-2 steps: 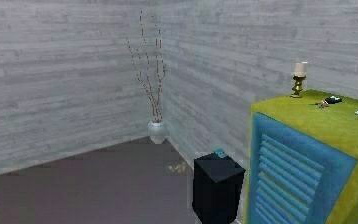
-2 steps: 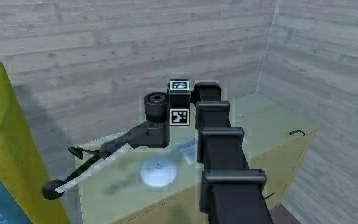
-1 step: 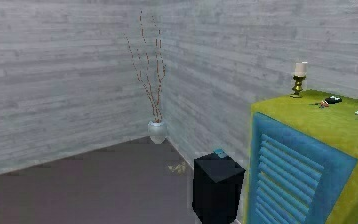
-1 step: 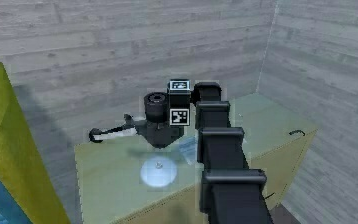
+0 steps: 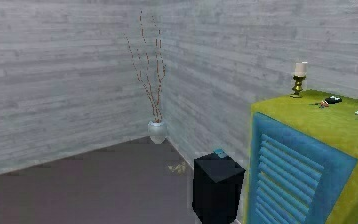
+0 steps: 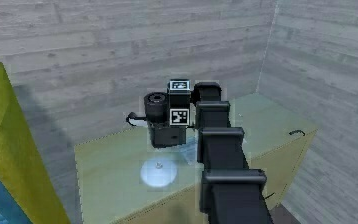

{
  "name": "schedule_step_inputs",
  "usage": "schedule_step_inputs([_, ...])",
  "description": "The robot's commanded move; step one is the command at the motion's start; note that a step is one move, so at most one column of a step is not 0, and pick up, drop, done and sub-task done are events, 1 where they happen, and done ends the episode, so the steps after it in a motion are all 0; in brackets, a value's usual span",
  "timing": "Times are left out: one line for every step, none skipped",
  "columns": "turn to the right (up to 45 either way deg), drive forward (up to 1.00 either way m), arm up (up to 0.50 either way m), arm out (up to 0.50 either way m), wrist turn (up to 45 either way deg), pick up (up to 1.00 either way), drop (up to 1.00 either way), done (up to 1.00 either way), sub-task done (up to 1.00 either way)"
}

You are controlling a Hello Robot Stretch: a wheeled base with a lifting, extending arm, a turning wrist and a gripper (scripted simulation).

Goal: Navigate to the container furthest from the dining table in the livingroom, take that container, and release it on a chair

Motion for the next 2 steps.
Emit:
schedule_step_inputs([0.0, 0.0, -0.3, 0.0, 0.0, 0.0, 0.0, 0.0, 0.0])
schedule_step_inputs([0.0, 0.0, 0.0, 0.0, 0.0, 1.0, 0.0, 0.0, 0.0])
